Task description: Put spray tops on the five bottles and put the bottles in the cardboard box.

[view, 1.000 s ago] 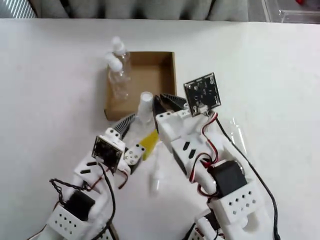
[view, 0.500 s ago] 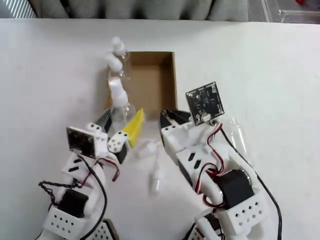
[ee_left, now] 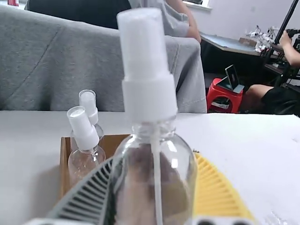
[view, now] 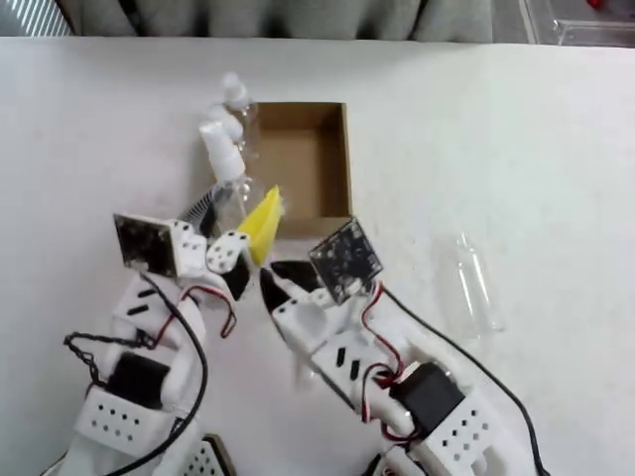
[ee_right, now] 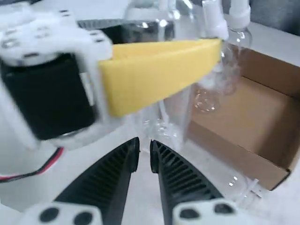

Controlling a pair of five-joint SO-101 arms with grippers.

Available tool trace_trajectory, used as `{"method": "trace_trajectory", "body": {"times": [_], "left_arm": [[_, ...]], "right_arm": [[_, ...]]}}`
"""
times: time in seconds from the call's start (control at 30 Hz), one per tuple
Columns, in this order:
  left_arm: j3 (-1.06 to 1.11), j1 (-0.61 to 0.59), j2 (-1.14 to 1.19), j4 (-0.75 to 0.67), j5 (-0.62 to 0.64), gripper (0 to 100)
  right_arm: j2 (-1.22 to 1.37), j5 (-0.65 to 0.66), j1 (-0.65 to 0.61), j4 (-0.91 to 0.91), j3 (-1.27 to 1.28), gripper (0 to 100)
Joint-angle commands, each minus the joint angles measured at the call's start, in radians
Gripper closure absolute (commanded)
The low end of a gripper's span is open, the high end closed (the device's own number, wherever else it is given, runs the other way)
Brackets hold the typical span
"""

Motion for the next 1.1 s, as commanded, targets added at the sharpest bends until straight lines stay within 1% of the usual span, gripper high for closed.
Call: {"method": "trace_trajectory", "body": {"times": [0.0,0.13,0.3,0.43,0.7,0.8,0.97,1.07], "left_arm": [[-0.097,-0.005,0.07,-0.023,0.014,98],[-0.095,-0.001,0.035,-0.012,0.014,98],[-0.098,0.002,-0.096,0.12,0.014,98],[-0.094,0.002,-0.2,0.198,0.014,98],[-0.094,0.002,-0.311,0.308,0.011,98],[-0.092,0.002,-0.325,0.319,0.009,98],[-0.081,0.002,-0.328,0.341,0.008,98],[-0.081,0.002,-0.328,0.341,0.008,98]], "right_arm": [[-0.038,-0.005,-0.038,-0.12,0.054,98.3],[-0.036,-0.009,-0.05,-0.245,0.144,98.3],[-0.036,-0.009,-0.051,-0.397,0.241,98.3],[-0.036,-0.009,-0.051,-0.469,0.276,98.3],[-0.036,-0.009,-0.044,-0.478,0.281,98.3],[-0.036,-0.009,-0.039,-0.478,0.281,98.3],[-0.044,-0.009,0.03,-0.478,0.281,98.3],[-0.044,-0.009,0.041,-0.478,0.281,98.3]]}}
